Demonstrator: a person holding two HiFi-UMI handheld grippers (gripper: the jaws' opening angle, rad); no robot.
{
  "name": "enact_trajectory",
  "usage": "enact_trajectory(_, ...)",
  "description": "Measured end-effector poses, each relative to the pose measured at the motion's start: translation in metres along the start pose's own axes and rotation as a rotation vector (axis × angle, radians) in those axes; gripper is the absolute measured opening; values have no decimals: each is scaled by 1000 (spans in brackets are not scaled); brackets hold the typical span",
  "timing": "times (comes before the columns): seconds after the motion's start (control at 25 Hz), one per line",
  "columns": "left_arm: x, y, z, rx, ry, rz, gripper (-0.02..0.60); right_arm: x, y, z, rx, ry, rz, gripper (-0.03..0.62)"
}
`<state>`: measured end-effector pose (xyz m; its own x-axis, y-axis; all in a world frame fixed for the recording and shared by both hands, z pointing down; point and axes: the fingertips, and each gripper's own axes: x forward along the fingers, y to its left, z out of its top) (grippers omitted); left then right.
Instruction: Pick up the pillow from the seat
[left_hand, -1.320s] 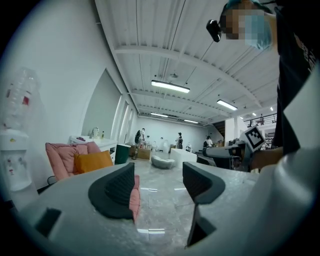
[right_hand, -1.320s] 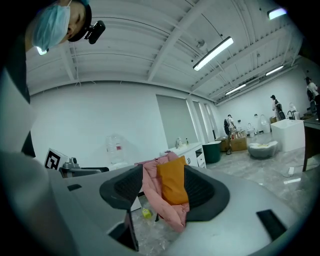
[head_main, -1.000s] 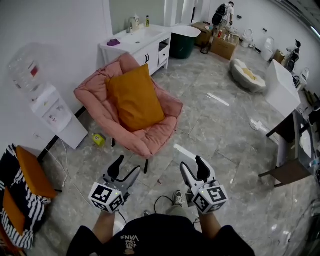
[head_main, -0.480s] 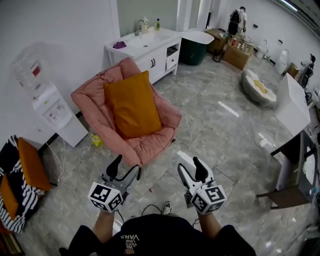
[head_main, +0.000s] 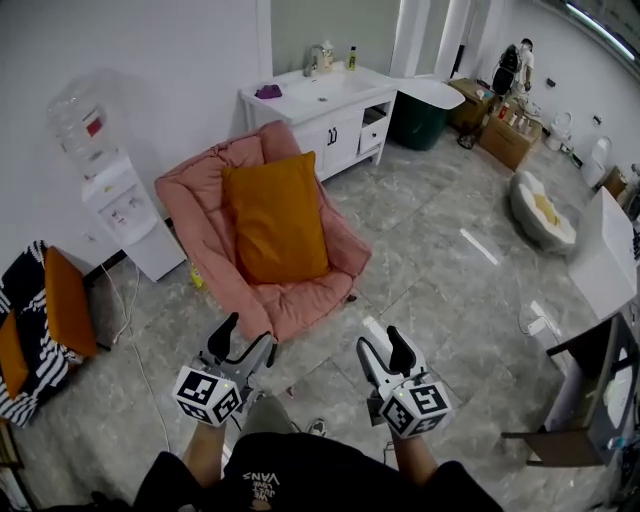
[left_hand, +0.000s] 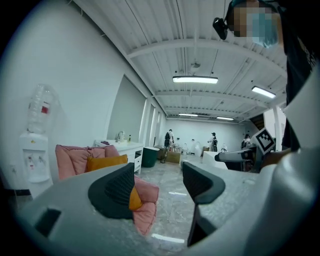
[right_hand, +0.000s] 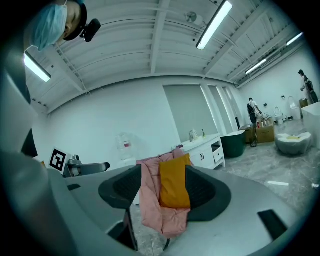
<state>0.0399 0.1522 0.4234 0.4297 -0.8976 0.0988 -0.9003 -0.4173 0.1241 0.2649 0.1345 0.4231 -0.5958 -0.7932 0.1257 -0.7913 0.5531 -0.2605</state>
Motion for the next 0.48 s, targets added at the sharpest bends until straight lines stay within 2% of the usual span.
enact_trajectory(0.12,14,7,2,-12,-4,6,299,11,-10,1,12,5,1,261)
enact_trajectory(0.36,62,22,3,-19,-2,-48,299,44,-34,9,20,-1,-35,259)
enact_trajectory(0.48,86,43,10,-27,-12,-62,299,70,-41,16,27,0,-50,259)
